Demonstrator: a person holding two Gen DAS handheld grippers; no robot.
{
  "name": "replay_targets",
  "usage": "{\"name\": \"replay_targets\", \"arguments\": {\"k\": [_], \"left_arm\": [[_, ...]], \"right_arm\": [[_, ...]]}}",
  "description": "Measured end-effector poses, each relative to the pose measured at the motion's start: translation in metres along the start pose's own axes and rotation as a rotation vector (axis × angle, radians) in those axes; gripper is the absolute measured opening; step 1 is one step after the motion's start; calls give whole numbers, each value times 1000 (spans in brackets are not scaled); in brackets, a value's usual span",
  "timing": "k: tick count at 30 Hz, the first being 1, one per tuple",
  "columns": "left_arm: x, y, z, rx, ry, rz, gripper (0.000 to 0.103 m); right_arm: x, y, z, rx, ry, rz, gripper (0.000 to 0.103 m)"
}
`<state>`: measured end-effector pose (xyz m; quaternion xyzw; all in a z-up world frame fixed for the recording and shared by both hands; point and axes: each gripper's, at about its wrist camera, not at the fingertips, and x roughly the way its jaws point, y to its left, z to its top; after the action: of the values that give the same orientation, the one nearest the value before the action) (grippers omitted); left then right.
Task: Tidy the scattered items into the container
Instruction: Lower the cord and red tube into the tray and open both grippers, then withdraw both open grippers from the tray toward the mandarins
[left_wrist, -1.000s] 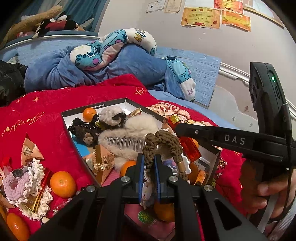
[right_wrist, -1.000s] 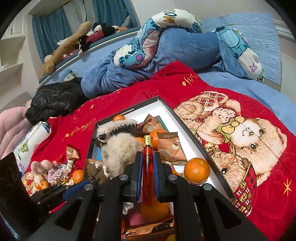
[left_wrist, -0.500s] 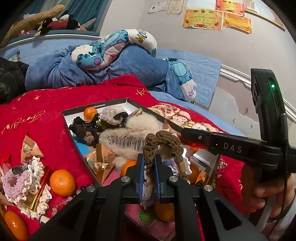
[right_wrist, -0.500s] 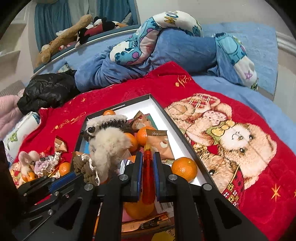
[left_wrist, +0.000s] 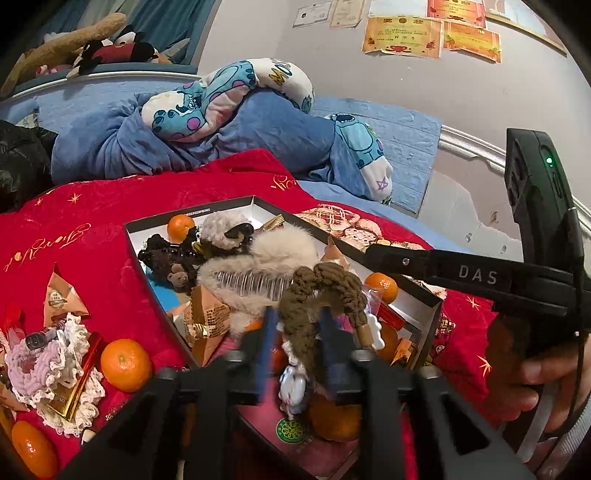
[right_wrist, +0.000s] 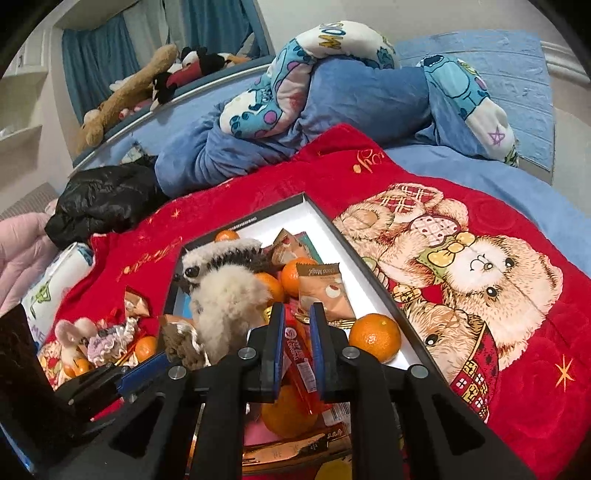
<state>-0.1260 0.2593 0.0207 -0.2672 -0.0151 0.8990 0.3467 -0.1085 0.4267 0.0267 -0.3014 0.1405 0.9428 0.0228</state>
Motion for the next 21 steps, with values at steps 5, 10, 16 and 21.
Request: {"name": "replay_targets", "arguments": {"k": [5, 10, 16, 21], "left_arm": [[3, 0, 0, -5, 14, -11, 94], [0, -1, 1, 6, -10, -12, 103], [-14, -2, 3, 8, -39, 52, 103], [-40, 3, -1, -12, -40, 129, 103]], "right_arm": [[-7, 3, -2, -32, -32, -105, 41], [-26, -12, 3, 35, -107, -132, 97], [-40, -17, 3, 44, -133, -159, 103], [-55, -9, 5, 77, -195, -152, 103]]}}
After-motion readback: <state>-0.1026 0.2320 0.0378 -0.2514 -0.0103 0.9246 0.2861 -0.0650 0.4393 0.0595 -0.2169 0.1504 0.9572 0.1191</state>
